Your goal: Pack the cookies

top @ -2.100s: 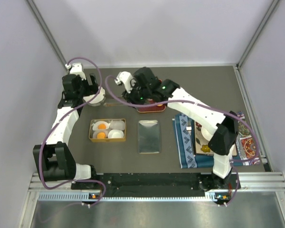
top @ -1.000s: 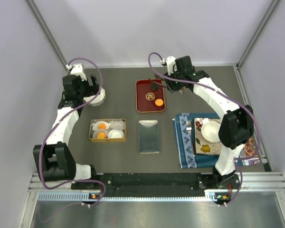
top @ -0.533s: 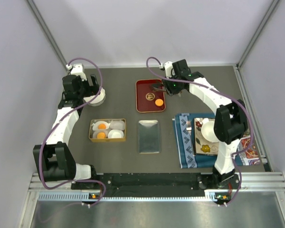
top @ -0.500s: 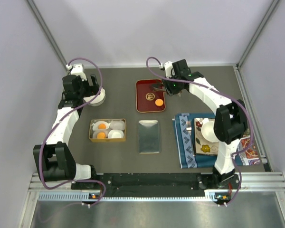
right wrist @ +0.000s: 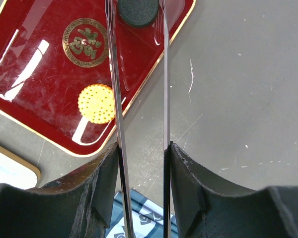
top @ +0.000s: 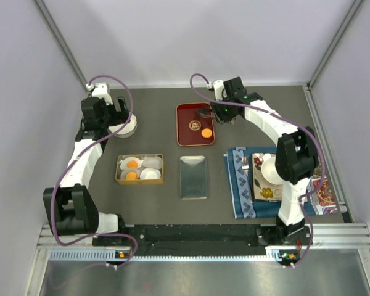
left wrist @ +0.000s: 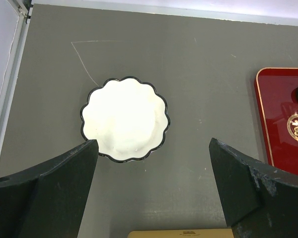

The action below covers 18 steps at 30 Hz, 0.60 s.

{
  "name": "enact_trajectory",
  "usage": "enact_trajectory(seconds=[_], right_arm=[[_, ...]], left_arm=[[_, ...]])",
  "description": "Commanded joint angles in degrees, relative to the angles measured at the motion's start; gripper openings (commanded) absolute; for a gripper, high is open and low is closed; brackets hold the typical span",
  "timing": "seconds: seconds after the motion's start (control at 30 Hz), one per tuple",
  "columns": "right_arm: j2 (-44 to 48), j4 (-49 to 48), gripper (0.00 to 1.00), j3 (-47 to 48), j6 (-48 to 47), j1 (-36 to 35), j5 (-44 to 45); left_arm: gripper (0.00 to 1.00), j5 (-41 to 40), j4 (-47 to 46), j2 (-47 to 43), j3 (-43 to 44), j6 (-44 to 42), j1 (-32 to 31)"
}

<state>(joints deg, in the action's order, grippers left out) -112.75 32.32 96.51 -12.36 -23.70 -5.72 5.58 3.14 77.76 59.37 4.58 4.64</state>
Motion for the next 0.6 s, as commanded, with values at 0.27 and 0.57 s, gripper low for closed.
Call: enact_trajectory(seconds=[0.27, 0.57], right_arm=[[-0.98, -2.08, 0.43, 3.07, 0.50, 1.03, -1.67], [-0.02, -1.99, 0.31, 2.63, 0.58, 1.03, -2.11]], left_arm=[[0.99, 0.83, -2.70, 0.12, 0.39, -0.10, 0.37], [0.99, 0.92, -2.52, -0.24, 0.57, -0.18, 0.37]])
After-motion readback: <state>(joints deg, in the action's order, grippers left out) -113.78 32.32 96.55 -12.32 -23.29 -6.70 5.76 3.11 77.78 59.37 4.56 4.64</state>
